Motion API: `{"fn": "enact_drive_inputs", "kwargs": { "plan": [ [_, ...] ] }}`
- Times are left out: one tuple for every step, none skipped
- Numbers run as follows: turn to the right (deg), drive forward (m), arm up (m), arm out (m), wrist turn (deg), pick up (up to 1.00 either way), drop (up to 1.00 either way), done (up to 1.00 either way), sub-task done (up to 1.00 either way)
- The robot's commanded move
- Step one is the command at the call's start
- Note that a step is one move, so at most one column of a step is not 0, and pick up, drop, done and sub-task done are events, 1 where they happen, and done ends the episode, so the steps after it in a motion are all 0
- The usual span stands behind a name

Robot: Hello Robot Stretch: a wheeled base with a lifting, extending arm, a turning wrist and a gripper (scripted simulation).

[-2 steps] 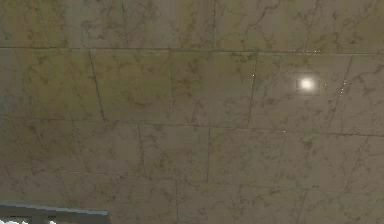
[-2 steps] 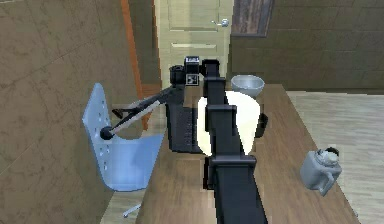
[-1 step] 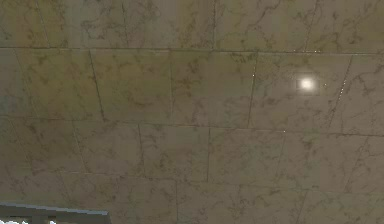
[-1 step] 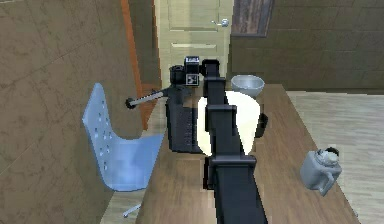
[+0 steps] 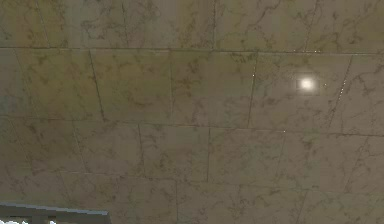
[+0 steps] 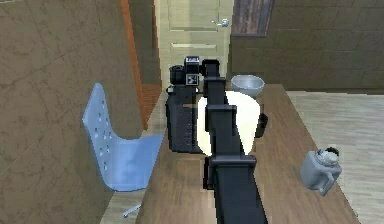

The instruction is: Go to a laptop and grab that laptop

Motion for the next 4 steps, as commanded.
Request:
{"fn": "enact_drive_inputs", "kwargs": {
  "plan": [
    [0.0, 0.00, 0.00, 0.00, 15.0, 0.00, 0.00, 0.00, 0.00],
    [0.0, 0.00, -0.30, 0.00, 0.0, 0.00, 0.00, 0.00, 0.00],
    [0.0, 0.00, 0.00, 0.00, 0.0, 1.00, 0.00, 0.00, 0.00],
    [0.0, 0.00, 0.10, 0.00, 0.0, 0.00, 0.00, 0.00, 0.00]
  ]
}}
